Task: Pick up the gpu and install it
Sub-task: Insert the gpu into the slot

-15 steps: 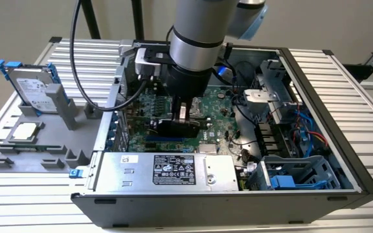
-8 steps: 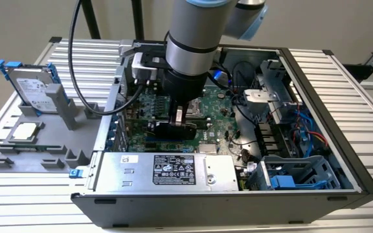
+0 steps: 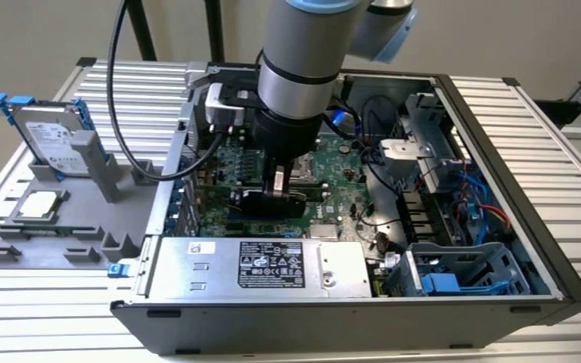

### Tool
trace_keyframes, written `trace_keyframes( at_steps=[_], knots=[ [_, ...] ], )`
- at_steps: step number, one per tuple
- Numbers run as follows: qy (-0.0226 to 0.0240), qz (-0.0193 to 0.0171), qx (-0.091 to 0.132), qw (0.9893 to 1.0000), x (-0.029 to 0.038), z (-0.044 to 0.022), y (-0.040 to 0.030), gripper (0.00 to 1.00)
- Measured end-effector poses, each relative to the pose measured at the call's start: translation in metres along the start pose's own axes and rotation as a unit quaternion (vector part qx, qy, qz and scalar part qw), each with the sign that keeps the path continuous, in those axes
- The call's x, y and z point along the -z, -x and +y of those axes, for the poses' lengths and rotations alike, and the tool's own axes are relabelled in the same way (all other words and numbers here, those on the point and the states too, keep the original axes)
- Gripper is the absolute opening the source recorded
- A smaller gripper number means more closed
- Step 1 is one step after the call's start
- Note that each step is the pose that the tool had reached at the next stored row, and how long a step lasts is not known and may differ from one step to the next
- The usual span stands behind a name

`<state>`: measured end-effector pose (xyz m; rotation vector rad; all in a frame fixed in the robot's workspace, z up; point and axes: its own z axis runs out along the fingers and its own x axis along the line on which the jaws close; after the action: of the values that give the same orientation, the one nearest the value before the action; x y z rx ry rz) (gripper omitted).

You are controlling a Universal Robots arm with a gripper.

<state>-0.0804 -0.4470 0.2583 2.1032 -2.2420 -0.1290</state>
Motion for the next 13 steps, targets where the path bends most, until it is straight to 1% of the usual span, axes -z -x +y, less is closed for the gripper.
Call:
trace_keyframes(
  at_steps=[13],
  knots=[
    [0.0001, 0.0003, 0.002, 1.0, 0.0012, 0.0008, 0.0012, 0.0]
  ],
)
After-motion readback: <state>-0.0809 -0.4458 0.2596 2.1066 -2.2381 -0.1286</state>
